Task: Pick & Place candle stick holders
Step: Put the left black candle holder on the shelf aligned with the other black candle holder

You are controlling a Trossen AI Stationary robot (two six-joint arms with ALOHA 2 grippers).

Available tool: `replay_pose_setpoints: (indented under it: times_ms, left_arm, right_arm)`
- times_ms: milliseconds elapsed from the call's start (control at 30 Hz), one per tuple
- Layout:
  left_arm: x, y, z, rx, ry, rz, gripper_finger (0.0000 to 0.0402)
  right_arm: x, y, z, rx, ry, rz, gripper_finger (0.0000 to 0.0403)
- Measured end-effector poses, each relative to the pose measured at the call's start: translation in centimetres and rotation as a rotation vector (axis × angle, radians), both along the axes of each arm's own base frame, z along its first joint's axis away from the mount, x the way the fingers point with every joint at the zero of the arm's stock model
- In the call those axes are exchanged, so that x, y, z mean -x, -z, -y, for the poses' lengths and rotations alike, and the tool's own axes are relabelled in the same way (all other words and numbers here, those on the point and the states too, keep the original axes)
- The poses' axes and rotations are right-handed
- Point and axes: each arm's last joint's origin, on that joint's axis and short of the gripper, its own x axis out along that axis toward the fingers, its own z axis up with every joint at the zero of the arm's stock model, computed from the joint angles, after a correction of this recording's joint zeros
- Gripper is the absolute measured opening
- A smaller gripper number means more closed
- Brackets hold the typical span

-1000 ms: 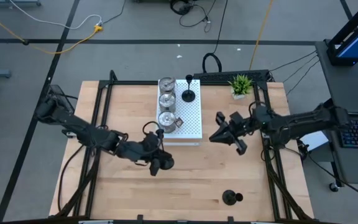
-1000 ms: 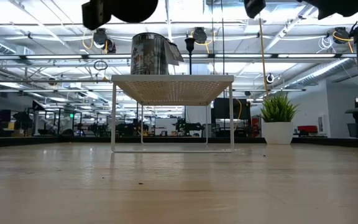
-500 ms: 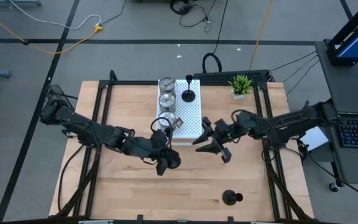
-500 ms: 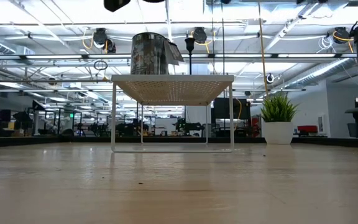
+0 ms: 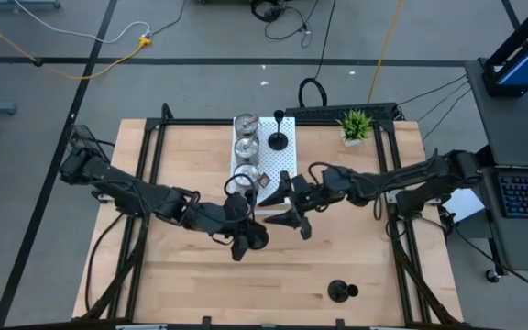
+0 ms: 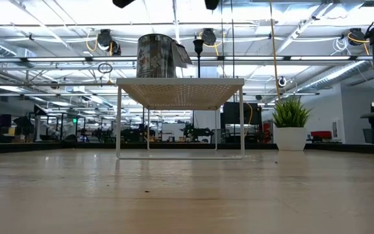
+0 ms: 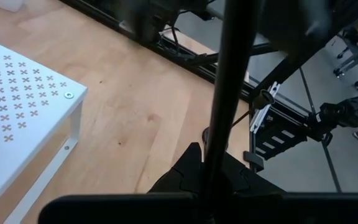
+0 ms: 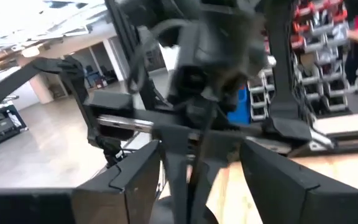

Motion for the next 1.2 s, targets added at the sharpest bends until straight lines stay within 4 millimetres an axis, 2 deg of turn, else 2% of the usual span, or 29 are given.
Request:
replay_pose_setpoints:
  times_ms: [367,1000,1200]
  left_arm:
    - [0.0,0.1,0.0,-0.019,0.017,-0.008,0.0008]
    - [-0.1,0.1,-0.5,-0.025,-0.007,-0.011,0.0008]
    - [-1.0,0.6,-0.5,-0.016,-0.017,0.013,0.0008]
  right_arm:
    - [-2.0,0.5,-0.2,-0.037,-0.003,-0.019,0.022]
    - [-2.0,0.1,-0.2,-0.082,-0.003,-0.009,0.021]
    - [-2.0,0.1,-0.2,-0.083,-0.003,-0.005,0.021]
